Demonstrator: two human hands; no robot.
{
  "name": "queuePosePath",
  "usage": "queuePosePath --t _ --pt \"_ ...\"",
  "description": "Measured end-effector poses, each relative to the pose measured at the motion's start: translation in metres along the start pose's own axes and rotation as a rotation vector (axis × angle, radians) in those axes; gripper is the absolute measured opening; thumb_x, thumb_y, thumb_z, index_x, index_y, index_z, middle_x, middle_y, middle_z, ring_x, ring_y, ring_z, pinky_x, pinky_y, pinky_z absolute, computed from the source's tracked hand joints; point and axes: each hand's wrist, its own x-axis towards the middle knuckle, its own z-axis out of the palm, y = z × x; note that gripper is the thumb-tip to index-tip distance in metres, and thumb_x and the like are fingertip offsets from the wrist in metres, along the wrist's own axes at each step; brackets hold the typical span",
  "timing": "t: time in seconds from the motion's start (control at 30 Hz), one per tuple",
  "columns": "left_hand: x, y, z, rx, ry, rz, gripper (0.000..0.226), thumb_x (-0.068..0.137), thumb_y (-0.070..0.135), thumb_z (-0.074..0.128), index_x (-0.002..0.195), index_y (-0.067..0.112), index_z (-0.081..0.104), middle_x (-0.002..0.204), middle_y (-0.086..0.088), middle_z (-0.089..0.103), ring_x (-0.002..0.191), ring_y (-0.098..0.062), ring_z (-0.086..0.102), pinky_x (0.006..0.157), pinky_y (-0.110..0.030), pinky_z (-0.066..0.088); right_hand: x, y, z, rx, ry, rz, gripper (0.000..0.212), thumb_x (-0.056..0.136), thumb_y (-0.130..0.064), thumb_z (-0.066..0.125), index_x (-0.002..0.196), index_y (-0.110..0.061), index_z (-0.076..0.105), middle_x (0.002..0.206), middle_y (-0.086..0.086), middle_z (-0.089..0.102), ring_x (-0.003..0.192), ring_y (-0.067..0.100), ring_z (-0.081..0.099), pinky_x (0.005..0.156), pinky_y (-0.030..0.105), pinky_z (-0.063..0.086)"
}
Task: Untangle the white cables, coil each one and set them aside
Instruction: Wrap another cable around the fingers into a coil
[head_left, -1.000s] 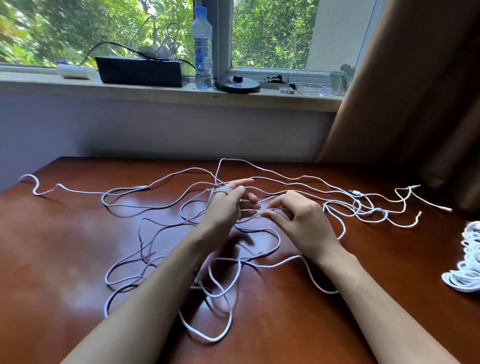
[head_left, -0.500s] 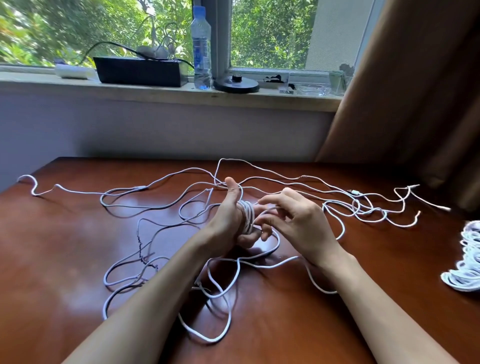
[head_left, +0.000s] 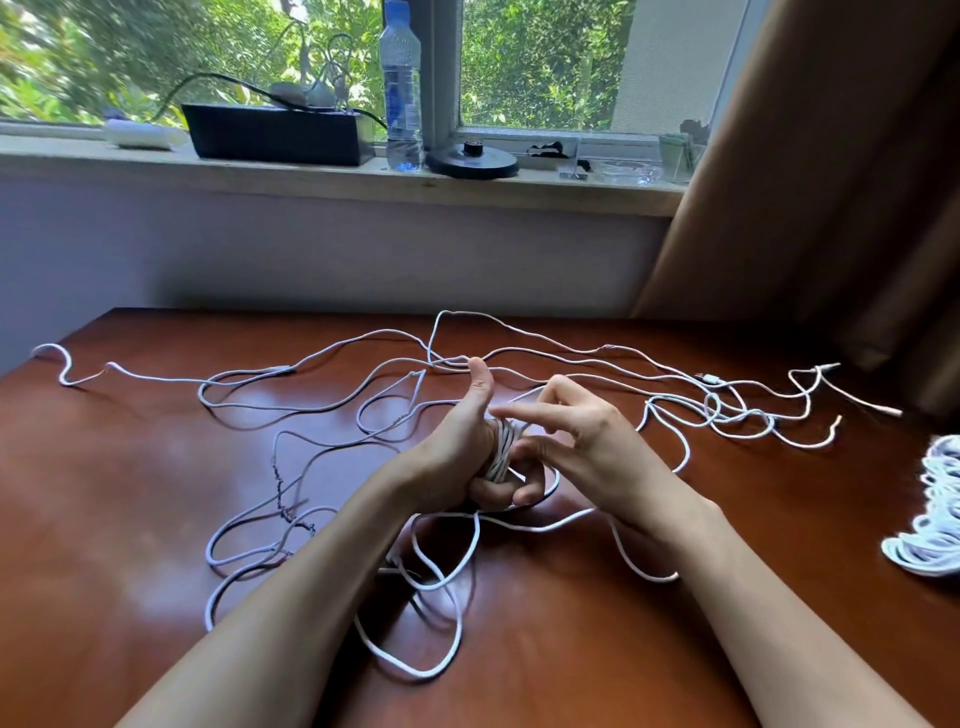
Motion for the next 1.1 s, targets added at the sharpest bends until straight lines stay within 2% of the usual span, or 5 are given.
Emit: queuePosePath --t 0.23,0.33,0.57,0.73,1.1 --pt "-0.003 0.004 0.005 0.069 0.092 0.006 0.112 0.071 0.090 -0.019 0.080 0.017 0.066 0.055 -0.017 0.050 0.034 -0.007 0.016 0.042 -0.020 0.008 -0.001 -0.002 -0.001 -0.018 -0.020 0.027 0.036 0.088 -0.056 0.060 0.119 -0.039 0.067 0.086 -0.020 0.043 0.078 0.007 0.051 0.073 0.042 0.052" --pt "-0.005 0.006 0.004 0.160 0.113 -0.050 0.122 0.070 0.089 -0.023 0.063 0.000 0.059 0.038 -0.007 0.039 0.032 -0.011 0.017 0.043 -0.026 0.009 -0.002 0.002 -0.004 -0.061 -0.018 0.053 0.035 0.088 -0.061 0.057 0.111 -0.037 0.067 0.083 -0.016 0.044 0.074 0.007 0.051 0.071 0.042 0.051" --pt "-0.001 0.005 -0.005 0.178 0.240 0.059 0.129 0.076 0.091 -0.007 0.085 -0.012 0.069 0.049 -0.014 0.049 0.034 -0.014 0.023 0.051 -0.033 0.018 -0.003 0.005 -0.003 -0.117 0.066 0.125 0.029 0.084 -0.059 0.058 0.098 -0.036 0.066 0.085 -0.009 0.060 0.070 0.006 0.054 0.069 0.040 0.051" --pt "0.000 0.008 -0.002 0.202 0.476 0.172 0.090 0.095 0.077 0.015 0.065 0.007 0.063 0.056 -0.014 0.052 0.038 -0.014 0.032 0.040 -0.020 0.020 -0.003 0.007 0.001 -0.138 0.081 0.132 0.022 0.090 -0.053 0.059 0.094 -0.031 0.063 0.092 -0.016 0.065 0.085 0.011 0.064 0.075 0.042 0.053" --pt "-0.002 0.009 -0.005 0.253 0.554 0.377 0.011 0.099 0.008 0.053 0.096 0.000 0.060 0.075 -0.012 0.048 0.057 -0.010 0.047 0.054 -0.016 0.037 -0.005 0.018 -0.004 -0.087 0.187 0.267 0.043 0.094 -0.066 0.044 0.092 -0.026 0.059 0.079 -0.017 0.062 0.078 0.018 0.062 0.072 0.044 0.051"
